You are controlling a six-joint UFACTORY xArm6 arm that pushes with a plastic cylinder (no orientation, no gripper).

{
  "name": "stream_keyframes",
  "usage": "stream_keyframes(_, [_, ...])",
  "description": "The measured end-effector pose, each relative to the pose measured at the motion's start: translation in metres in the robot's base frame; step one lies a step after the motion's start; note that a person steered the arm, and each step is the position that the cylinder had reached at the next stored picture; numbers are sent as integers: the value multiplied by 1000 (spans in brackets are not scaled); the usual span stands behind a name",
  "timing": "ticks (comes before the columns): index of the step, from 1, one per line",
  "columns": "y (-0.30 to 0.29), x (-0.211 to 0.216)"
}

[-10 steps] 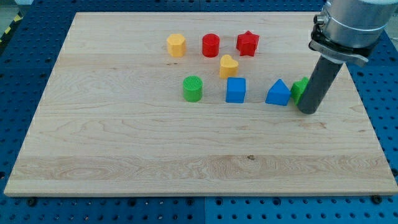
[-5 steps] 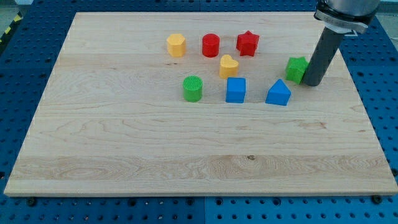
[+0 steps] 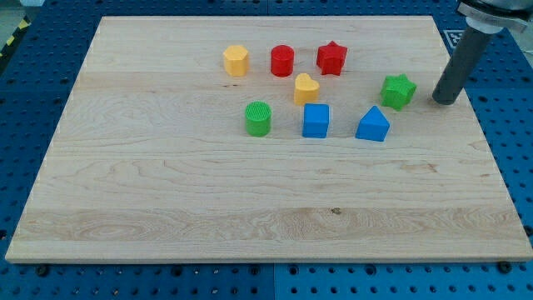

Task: Place the green star vertically above the blue triangle

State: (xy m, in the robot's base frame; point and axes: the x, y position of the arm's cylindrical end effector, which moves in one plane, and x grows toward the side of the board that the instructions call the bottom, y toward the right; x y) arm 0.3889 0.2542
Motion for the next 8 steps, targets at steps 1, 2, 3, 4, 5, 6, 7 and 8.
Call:
stream_keyframes(1, [-11, -2])
stream_keyframes(2, [-19, 1])
stream_keyframes(3, [-26, 2])
stream_keyframes(4, [-41, 2])
stream_keyframes(5, [-57, 0])
stream_keyframes(6, [-60, -8])
stream_keyframes(7, [-29, -29])
stream_keyframes(8, [-10, -92])
